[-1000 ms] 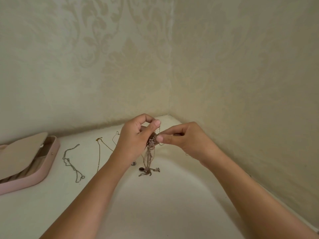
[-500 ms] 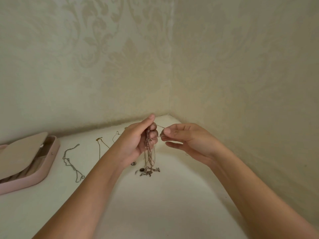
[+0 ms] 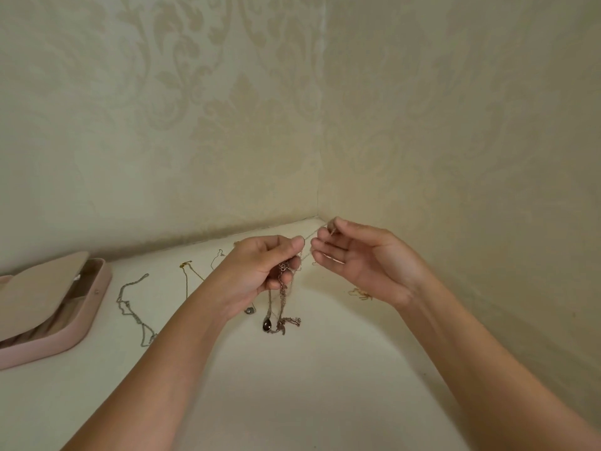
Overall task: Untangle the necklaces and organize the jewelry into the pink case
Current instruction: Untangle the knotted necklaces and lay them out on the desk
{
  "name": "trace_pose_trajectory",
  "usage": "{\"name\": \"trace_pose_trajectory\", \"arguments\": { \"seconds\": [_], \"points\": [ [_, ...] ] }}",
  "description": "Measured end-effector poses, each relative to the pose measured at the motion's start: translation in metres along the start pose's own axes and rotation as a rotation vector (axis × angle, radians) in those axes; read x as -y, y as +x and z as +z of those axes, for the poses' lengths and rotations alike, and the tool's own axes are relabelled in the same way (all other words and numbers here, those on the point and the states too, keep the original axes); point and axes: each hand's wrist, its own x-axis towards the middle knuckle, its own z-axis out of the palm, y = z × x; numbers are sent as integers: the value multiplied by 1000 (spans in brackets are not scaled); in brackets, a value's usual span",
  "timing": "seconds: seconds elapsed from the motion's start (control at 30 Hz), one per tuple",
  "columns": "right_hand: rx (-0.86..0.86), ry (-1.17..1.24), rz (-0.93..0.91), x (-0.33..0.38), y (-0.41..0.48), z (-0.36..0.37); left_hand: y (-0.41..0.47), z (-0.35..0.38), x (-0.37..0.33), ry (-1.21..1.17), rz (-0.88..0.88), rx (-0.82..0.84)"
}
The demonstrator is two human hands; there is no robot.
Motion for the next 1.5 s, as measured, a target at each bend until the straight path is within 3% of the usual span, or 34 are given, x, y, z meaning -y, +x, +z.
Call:
{"name": "trace_pose_trajectory", "arguments": {
  "seconds": [0.2, 0.5, 0.63, 0.77, 0.9, 0.97, 1.17, 1.3, 1.5],
  "points": [
    [138, 230, 121, 6, 2, -7, -1, 0, 2, -18, -17, 64],
    [239, 256, 257, 12, -3, -14, 1, -3, 0, -303, -64, 100],
    [100, -3, 204, 14, -5, -7, 3, -4, 0, -301, -118, -2],
    [-105, -93, 125, 18, -3, -14, 5, -6, 0, -294, -131, -28],
    [-396, -592, -29, 15, -1, -21, 4, -3, 2, -217, -143, -2],
    [-461, -721, -87, 12, -1, -21, 4, -3, 2, -227, -149, 0],
    [-403, -1052, -241, -1, 0, -5, 6, -1, 6, -196, -169, -2],
    [-239, -1004, -278, -12, -1, 4, 8, 2, 9, -211, -193, -4],
    [-257, -1215, -389, -21, 3, 5, 9, 2, 10, -270, -198, -8]
  ]
}}
